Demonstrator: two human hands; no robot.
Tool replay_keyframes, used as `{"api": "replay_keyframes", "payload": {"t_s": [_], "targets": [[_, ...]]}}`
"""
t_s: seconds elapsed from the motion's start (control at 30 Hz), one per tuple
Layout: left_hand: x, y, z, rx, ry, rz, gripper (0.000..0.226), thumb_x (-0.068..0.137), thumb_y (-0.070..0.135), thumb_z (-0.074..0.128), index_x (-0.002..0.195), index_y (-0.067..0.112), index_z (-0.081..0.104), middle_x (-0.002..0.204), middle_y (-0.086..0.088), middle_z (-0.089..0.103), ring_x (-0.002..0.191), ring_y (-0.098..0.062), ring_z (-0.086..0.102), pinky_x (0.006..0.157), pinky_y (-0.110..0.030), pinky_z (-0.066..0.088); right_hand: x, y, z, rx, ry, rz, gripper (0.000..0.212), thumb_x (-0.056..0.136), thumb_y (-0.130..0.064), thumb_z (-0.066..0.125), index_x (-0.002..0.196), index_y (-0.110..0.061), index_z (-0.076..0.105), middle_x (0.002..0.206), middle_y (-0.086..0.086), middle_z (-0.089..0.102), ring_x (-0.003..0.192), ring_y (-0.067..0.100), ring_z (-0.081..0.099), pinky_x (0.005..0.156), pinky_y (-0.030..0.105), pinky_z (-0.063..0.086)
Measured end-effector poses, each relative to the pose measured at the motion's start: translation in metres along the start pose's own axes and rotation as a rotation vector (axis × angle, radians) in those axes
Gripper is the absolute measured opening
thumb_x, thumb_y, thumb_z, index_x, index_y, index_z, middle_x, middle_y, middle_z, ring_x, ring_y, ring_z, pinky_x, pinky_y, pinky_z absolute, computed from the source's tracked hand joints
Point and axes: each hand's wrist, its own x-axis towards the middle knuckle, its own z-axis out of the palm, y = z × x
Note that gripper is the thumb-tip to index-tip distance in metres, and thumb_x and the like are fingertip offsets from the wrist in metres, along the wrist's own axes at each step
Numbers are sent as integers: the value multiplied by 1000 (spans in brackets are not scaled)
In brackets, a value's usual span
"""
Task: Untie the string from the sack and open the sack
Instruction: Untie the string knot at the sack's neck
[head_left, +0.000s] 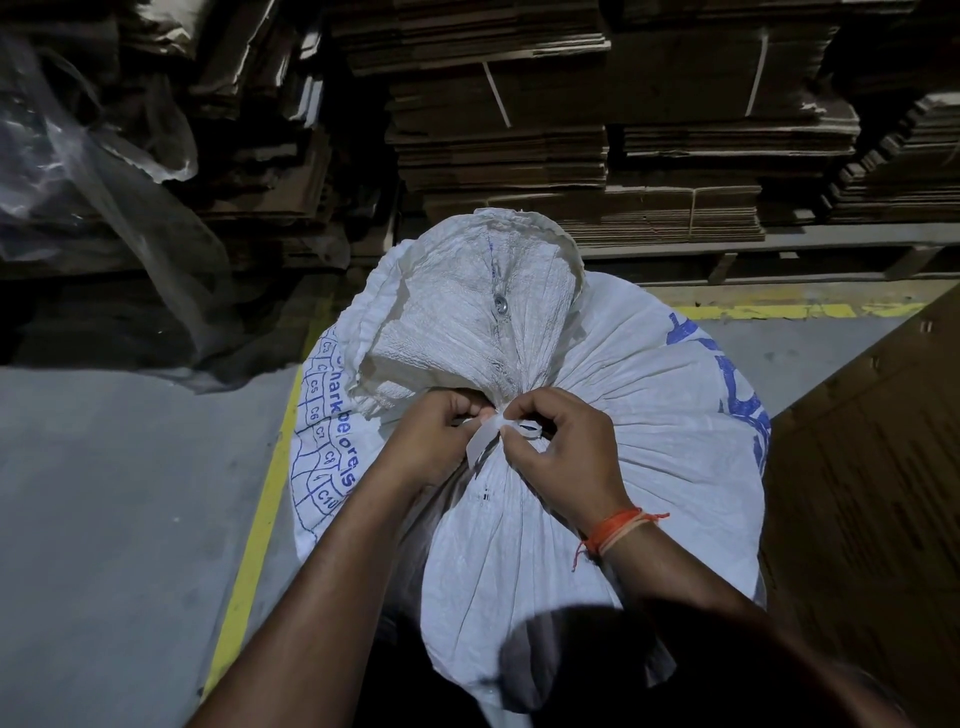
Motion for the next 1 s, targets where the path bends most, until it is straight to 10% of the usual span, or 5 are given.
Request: {"api": "replay_keyframes", "payload": {"t_s": [0.43,0.57,1.0], "targets": [[-6,5,-5,13,74,-8,10,98,13,67,104,14,76,94,7,77,73,6,66,69,-13,51,0,1,0,5,7,-8,10,79,-13,77,82,-21,72,80,-8,70,78,13,67,73,35,56],[-7,4,-9,27,107,-36,12,99,11,64,104,8,75,77,8,69,42,9,52,44,-9,37,-1,0,0,2,13,-7,10,78,-12,78,81,-21,72,80,-9,70,77,11,66,72,33,55],[-3,6,-2,-52,88,-90,10,100,9,64,100,4,72,70,7,64,39,9,48,43,-10,36,0,1,0,0,7,-7,9,79,-13,77,82,-20,72,80,-8,70,80,11,67,74,36,56]]}}
